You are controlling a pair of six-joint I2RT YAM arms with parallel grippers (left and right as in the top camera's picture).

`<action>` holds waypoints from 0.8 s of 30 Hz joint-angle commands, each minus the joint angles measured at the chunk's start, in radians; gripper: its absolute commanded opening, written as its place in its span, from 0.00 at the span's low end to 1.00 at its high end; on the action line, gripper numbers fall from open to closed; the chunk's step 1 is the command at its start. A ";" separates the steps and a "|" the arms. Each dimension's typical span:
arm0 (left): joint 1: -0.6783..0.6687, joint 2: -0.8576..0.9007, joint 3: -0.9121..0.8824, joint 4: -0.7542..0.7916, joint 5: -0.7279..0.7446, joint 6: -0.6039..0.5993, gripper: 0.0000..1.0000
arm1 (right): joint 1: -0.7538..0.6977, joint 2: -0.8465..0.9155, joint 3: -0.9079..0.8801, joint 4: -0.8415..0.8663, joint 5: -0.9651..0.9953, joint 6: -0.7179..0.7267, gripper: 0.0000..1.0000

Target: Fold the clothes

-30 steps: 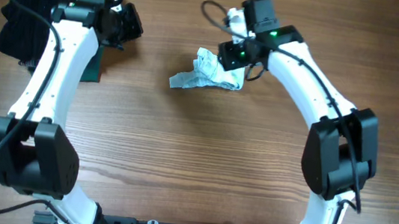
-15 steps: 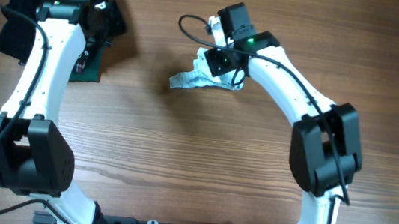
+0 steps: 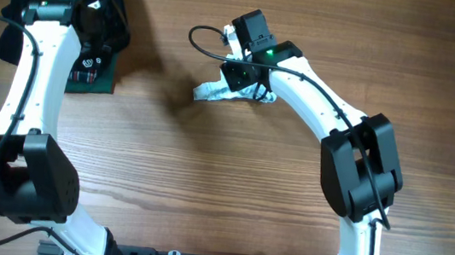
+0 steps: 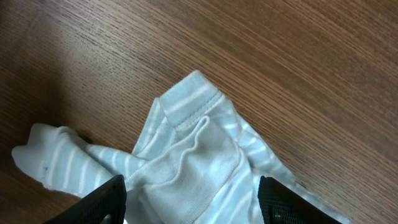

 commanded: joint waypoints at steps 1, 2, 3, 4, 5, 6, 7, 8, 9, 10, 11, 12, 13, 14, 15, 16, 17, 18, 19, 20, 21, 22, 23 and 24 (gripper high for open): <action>0.006 0.007 -0.005 -0.001 -0.023 0.008 0.46 | 0.018 0.048 0.016 0.004 0.017 0.001 0.68; 0.006 0.007 -0.005 -0.001 -0.023 0.008 0.46 | 0.019 0.055 0.016 0.005 0.017 0.004 0.68; 0.006 0.007 -0.005 -0.001 -0.023 0.008 0.46 | 0.021 0.058 0.016 0.005 0.017 0.008 0.68; 0.006 0.007 -0.005 -0.001 -0.023 0.008 0.46 | 0.022 0.058 0.016 0.005 0.018 0.013 0.68; 0.006 0.008 -0.005 -0.001 -0.023 0.008 0.46 | 0.022 0.060 0.016 0.009 0.018 0.021 0.67; 0.006 0.008 -0.005 -0.001 -0.023 0.008 0.47 | 0.022 0.060 0.016 0.014 0.018 0.024 0.64; 0.006 0.008 -0.005 -0.001 -0.023 0.008 0.47 | 0.022 0.060 0.016 0.017 0.018 0.025 0.61; 0.006 0.008 -0.005 -0.002 -0.023 0.008 0.46 | 0.022 0.060 0.016 0.022 0.018 0.029 0.56; 0.006 0.008 -0.005 -0.002 -0.023 0.008 0.47 | 0.022 0.060 0.016 0.026 0.019 0.033 0.51; 0.006 0.008 -0.005 -0.003 -0.023 0.008 0.47 | 0.021 0.060 0.016 0.028 0.031 0.043 0.43; 0.006 0.008 -0.005 -0.004 -0.023 0.008 0.47 | 0.021 0.060 0.016 0.029 0.046 0.051 0.38; 0.006 0.008 -0.005 -0.005 -0.023 0.008 0.47 | 0.021 0.060 0.016 0.029 0.056 0.051 0.33; 0.006 0.008 -0.005 -0.007 -0.023 0.008 0.47 | 0.020 0.060 0.016 0.029 0.072 0.056 0.27; 0.006 0.008 -0.005 -0.008 -0.023 0.008 0.47 | 0.020 0.060 0.016 0.029 0.083 0.061 0.22; 0.006 0.008 -0.005 -0.008 -0.023 0.008 0.47 | 0.020 0.060 0.016 0.028 0.098 0.068 0.19; 0.006 0.008 -0.005 -0.008 -0.023 0.008 0.47 | 0.020 0.060 0.016 0.027 0.108 0.072 0.16; 0.006 0.008 -0.005 -0.008 -0.023 0.008 0.47 | 0.020 0.060 0.016 0.026 0.116 0.077 0.11; 0.006 0.008 -0.005 -0.008 -0.023 0.008 0.47 | 0.020 0.060 0.016 0.025 0.116 0.079 0.09; 0.006 0.008 -0.005 -0.008 -0.023 0.008 0.47 | 0.019 0.060 0.017 0.025 0.115 0.087 0.08; 0.006 0.008 -0.005 -0.008 -0.023 0.008 0.47 | 0.018 0.059 0.017 0.024 0.115 0.100 0.07; 0.006 0.008 -0.005 -0.008 -0.023 0.008 0.47 | 0.014 0.057 0.017 0.023 0.115 0.109 0.04; 0.006 0.008 -0.005 -0.009 -0.023 0.008 0.47 | 0.011 0.056 0.017 0.021 0.116 0.126 0.04; 0.006 0.008 -0.005 -0.010 -0.023 0.008 0.47 | 0.007 0.052 0.017 0.018 0.115 0.136 0.04; 0.006 0.008 -0.005 -0.012 -0.023 0.008 0.47 | -0.001 0.044 0.017 0.013 0.115 0.159 0.04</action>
